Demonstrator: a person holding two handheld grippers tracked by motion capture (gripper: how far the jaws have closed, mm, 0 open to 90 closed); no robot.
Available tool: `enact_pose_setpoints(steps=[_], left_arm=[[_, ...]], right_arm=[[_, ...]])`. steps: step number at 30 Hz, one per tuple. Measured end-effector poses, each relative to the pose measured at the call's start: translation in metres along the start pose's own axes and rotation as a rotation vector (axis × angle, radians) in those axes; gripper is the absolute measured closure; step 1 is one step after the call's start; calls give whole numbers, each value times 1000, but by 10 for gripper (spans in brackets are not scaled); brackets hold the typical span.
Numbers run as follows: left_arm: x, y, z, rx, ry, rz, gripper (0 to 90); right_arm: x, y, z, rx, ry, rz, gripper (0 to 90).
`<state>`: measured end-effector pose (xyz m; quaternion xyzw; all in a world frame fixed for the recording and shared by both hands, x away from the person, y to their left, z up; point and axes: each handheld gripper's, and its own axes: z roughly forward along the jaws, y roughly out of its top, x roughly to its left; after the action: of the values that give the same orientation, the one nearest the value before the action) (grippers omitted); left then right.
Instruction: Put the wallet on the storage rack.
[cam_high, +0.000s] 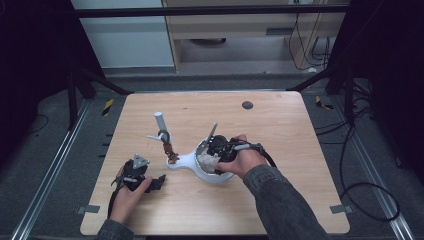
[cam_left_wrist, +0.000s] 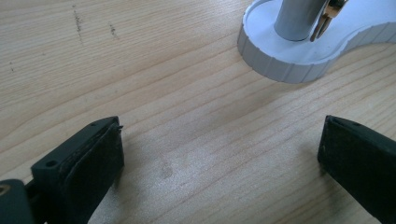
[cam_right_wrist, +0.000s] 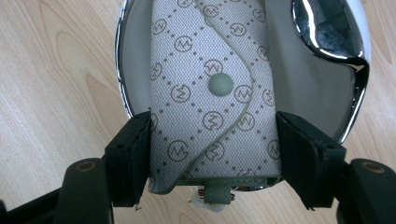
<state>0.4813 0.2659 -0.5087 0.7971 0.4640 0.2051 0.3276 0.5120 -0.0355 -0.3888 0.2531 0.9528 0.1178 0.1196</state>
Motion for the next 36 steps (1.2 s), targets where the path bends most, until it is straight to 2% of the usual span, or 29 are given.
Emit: enact_pose_setpoints(steps=[9, 12, 13, 16, 36], left_arm=[[0, 0, 0, 0, 1, 0, 0], [0, 0, 0, 0, 0, 0, 0], [0, 0, 0, 0, 0, 1, 0], [0, 0, 0, -3, 1, -2, 0], [0, 0, 0, -2, 0, -1, 0]], right_arm=[[-1, 1, 3, -4, -1, 4, 305], [-2, 1, 3, -36, 12, 12, 266], [-3, 0, -1, -59, 16, 33, 229], [-3, 0, -3, -68, 20, 46, 222], [-2, 0, -5, -78, 26, 38, 258]])
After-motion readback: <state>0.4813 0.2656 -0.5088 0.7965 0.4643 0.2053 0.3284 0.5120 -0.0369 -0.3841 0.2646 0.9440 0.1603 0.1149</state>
